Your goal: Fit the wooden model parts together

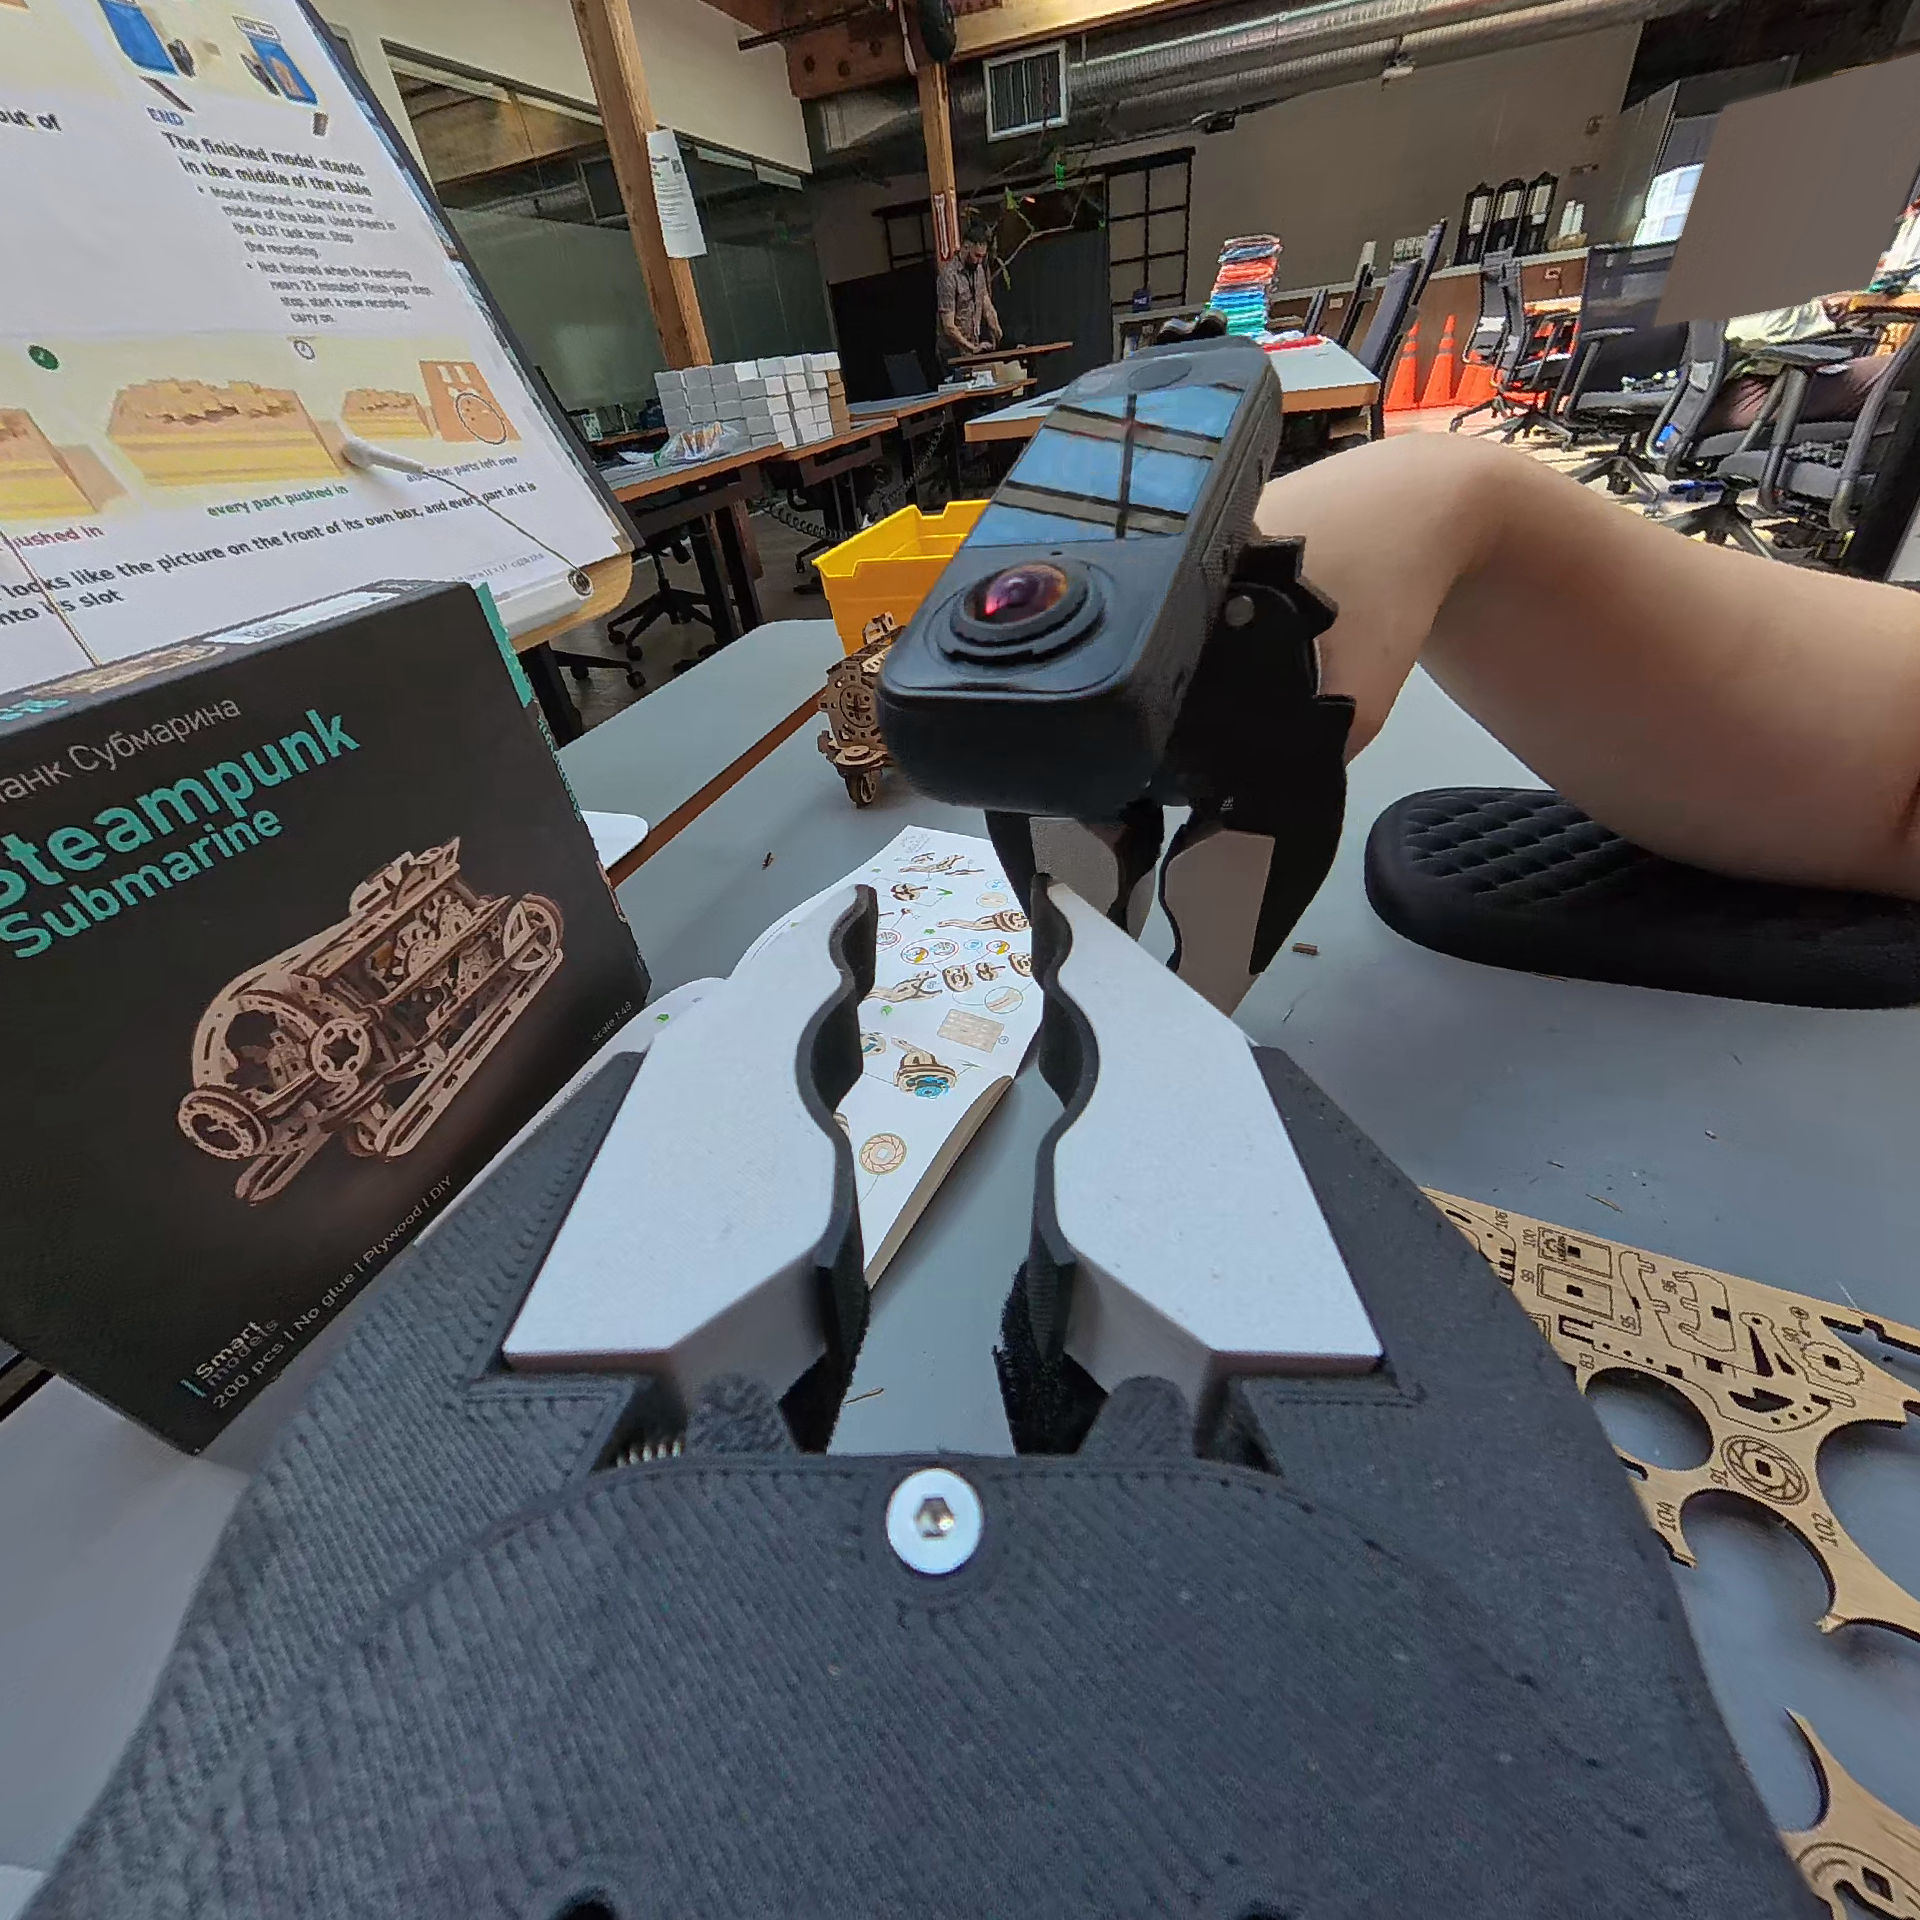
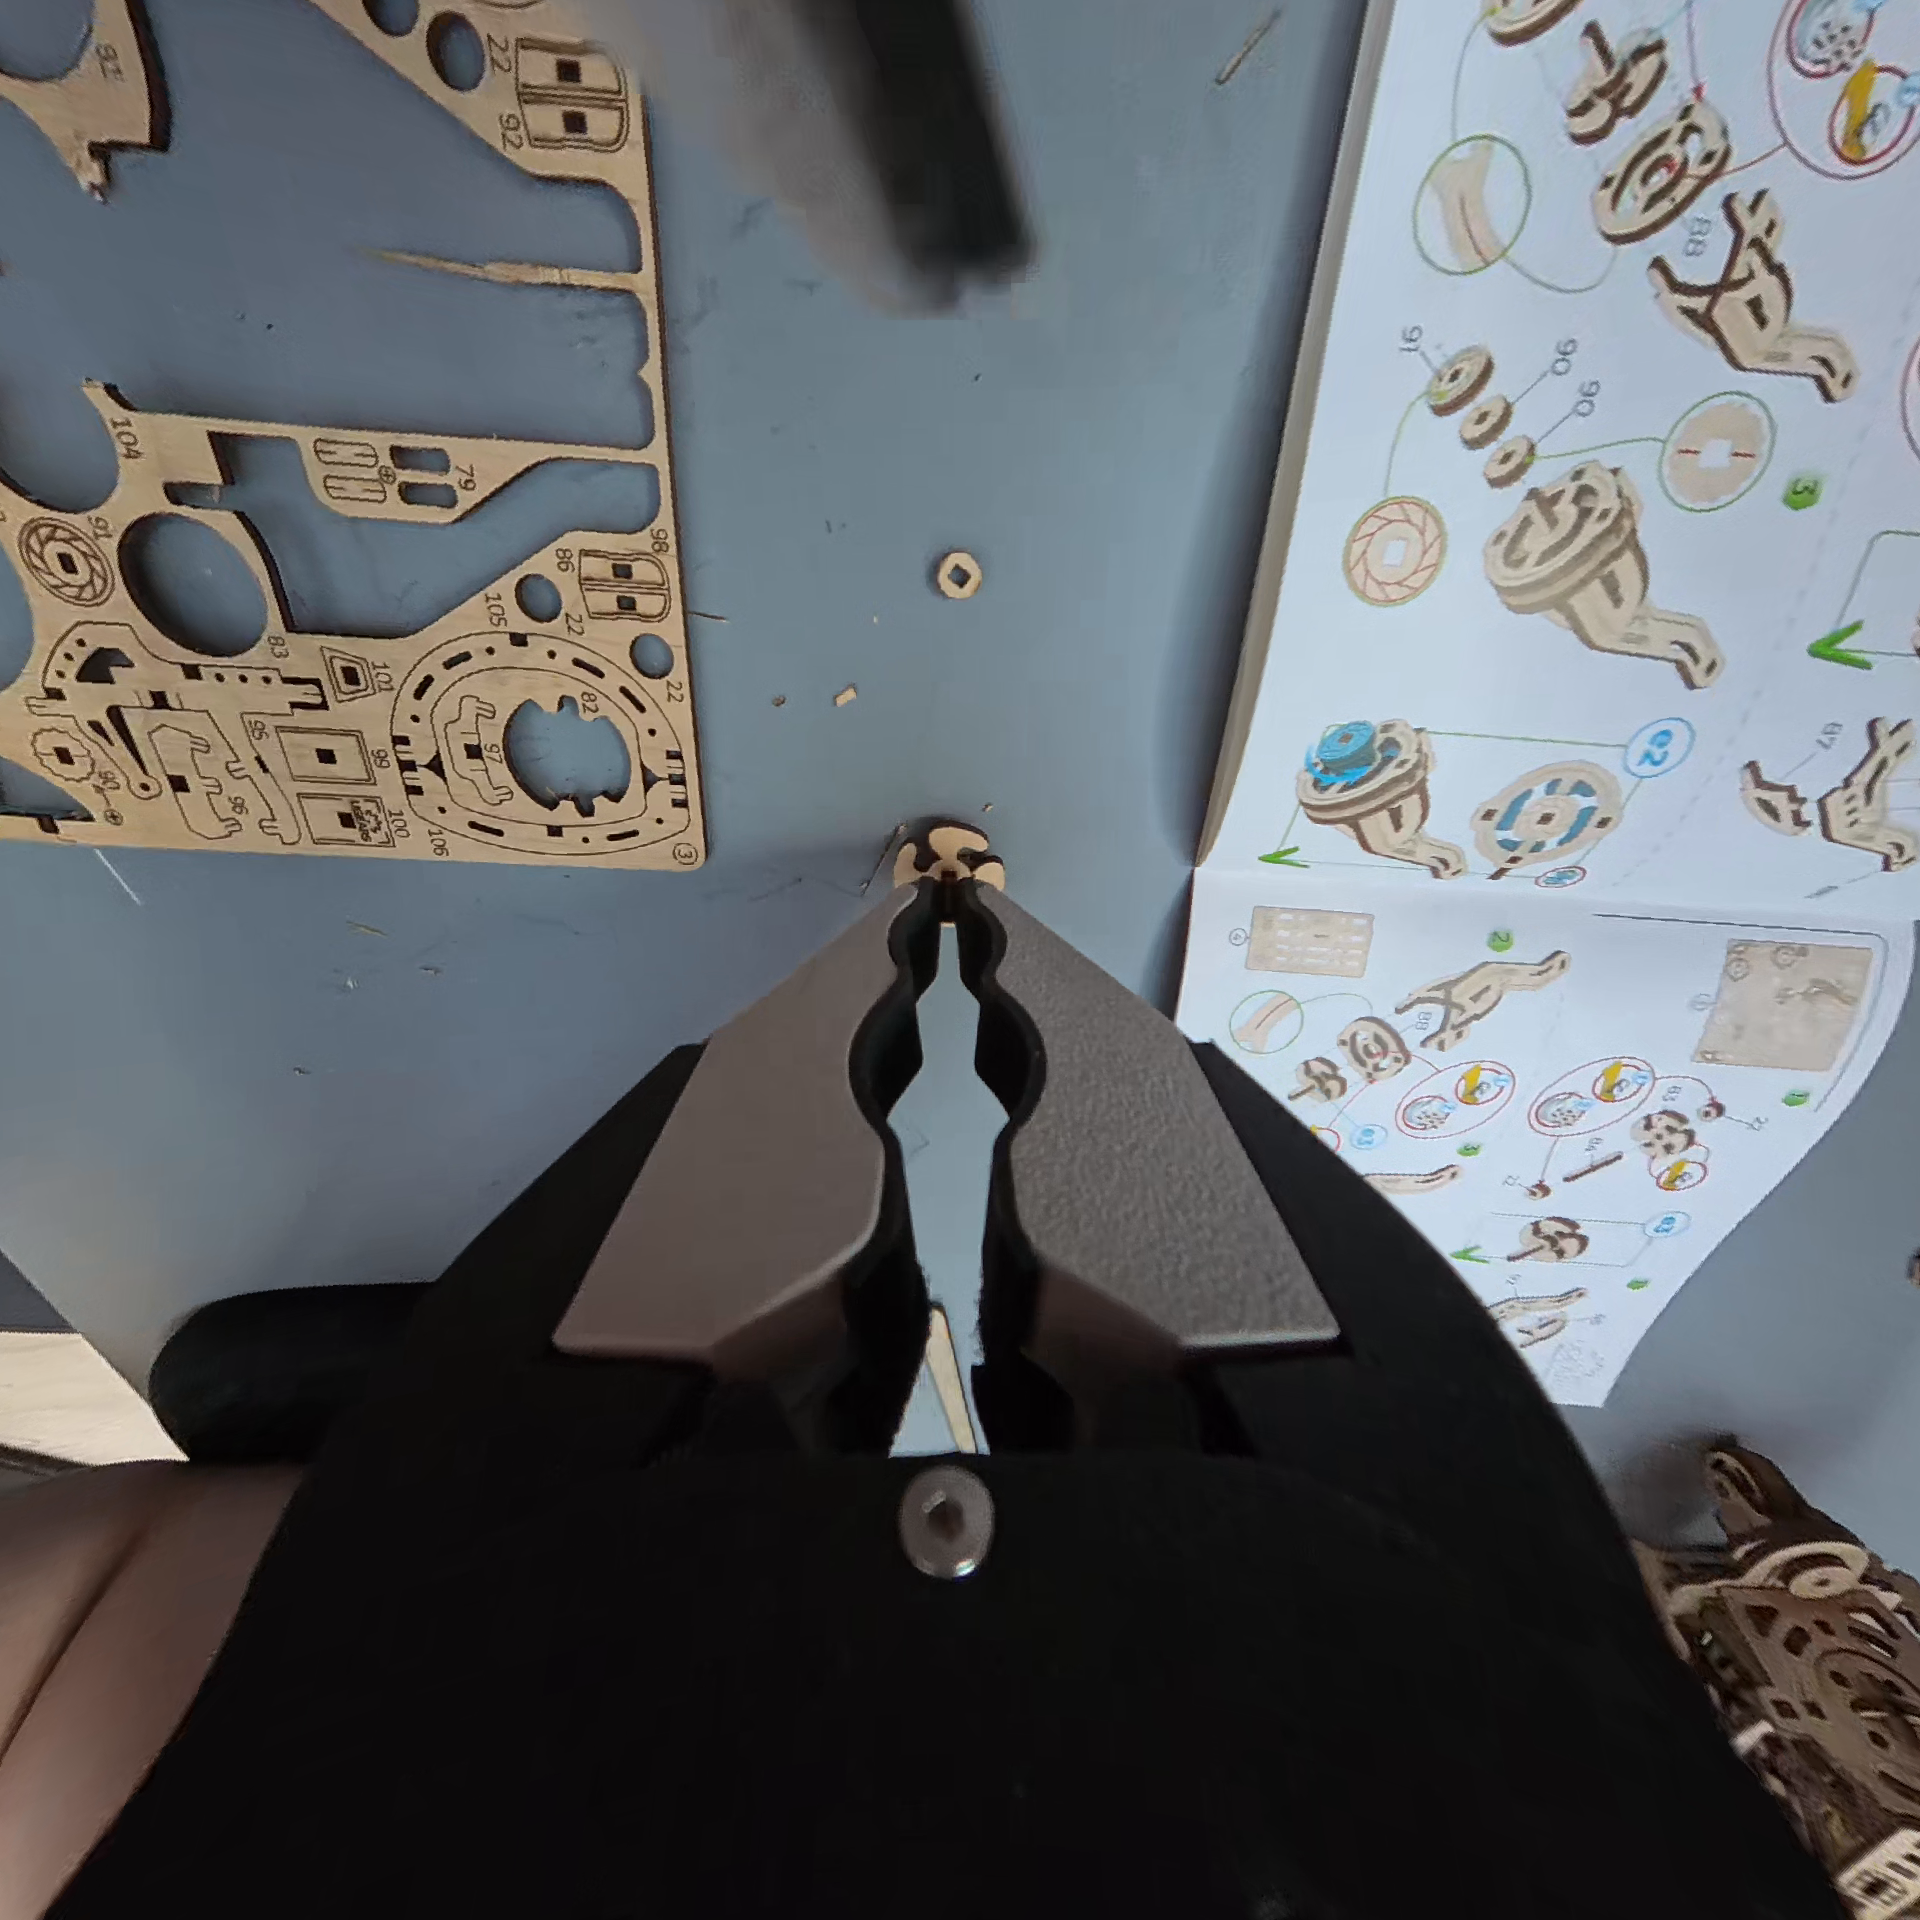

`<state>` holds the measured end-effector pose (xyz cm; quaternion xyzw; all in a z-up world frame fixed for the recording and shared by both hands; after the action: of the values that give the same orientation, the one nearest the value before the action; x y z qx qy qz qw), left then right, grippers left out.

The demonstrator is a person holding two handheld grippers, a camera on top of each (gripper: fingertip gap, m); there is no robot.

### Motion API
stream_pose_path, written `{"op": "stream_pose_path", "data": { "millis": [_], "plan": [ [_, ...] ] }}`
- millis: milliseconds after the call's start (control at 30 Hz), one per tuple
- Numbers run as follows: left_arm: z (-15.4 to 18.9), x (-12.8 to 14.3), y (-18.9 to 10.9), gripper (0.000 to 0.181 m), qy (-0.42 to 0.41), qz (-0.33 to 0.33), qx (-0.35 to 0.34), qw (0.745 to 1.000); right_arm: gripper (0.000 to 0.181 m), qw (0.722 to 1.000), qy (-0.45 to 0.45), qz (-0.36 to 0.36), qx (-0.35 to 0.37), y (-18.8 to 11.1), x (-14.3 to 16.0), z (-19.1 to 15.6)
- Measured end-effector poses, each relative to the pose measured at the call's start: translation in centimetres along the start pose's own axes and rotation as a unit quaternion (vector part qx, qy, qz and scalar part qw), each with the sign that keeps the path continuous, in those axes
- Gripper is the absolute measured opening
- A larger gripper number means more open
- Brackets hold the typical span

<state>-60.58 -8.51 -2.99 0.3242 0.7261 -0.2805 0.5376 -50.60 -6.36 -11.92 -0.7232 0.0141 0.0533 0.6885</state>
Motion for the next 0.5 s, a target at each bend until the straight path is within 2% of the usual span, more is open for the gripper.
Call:
{"op": "stream_pose_path", "data": {
  "millis": [133, 333, 500],
  "plan": [
    [-0.05, -0.07, -0.05, 0.028, -0.002, 0.002, -0.001, 1.000, 0.002, 1.000, 0.029, -0.004, -0.007, 0.00, -0.01, 0.08],
    [-0.20, -0.11, -0.14, 0.028, -0.006, 0.005, -0.003, 1.000, 0.002, 0.999, -0.033, -0.008, 0.024, 0.01, -0.05, -0.22],
    [-0.28, -0.04, -0.13, 0.028, -0.010, 0.003, -0.005, 1.000, 0.003, 1.000, 0.003, -0.003, 0.005, 0.06, 0.03, -0.02]
  ]
}}
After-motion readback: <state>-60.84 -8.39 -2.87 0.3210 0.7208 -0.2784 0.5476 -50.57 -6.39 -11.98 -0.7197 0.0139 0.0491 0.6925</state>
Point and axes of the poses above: each gripper's, where its closed fingertips meet, y out along the fingers, x out of its underside, z = x × y across the jaws, the point moved 4 cm from there along -y, back along the fingers, and after that the axes turned 9 degrees about y, right-handed, at the moved point
